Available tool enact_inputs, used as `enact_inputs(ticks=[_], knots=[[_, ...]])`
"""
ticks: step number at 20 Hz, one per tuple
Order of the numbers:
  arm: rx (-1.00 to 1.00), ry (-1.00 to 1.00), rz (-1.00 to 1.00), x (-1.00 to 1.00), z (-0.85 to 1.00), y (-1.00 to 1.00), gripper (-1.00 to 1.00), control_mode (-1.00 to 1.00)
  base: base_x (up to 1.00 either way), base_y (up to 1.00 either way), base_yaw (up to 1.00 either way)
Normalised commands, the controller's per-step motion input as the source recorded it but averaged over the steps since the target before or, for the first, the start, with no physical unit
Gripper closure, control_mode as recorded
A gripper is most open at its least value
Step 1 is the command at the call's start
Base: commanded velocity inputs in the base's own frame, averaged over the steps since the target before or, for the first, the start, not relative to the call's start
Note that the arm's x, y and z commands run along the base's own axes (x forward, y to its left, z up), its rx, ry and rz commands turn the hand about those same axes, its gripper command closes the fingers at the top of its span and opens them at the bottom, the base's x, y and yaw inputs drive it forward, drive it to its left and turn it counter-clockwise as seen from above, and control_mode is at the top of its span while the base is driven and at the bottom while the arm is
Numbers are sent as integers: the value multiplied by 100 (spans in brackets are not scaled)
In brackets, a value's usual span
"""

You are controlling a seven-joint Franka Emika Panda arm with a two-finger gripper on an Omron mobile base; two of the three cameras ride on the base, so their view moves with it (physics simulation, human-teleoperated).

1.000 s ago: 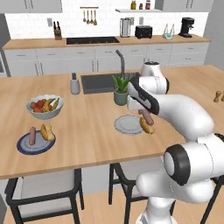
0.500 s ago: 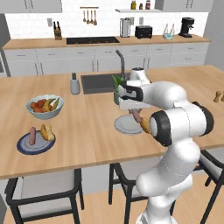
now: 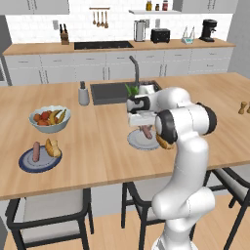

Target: Place one bun and one sausage from the bowl on each plate.

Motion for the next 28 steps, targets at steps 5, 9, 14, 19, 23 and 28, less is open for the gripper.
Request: enact_inputs(ticks=[5, 9, 14, 19, 23, 28], knots=[[0, 0, 0, 1, -44, 0, 100, -100, 0, 0, 0], [0, 0, 0, 1, -21, 0, 100, -100, 0, 0, 0], [0, 0, 0, 0, -2, 0, -100, -100, 0, 0, 0], [0, 0, 0, -14, 0, 0, -100, -100, 0, 0, 0], [0, 0, -1, -76, 24, 0, -100, -100, 0, 0, 0], [0, 0, -1, -84, 52, 1, -100, -100, 0, 0, 0]])
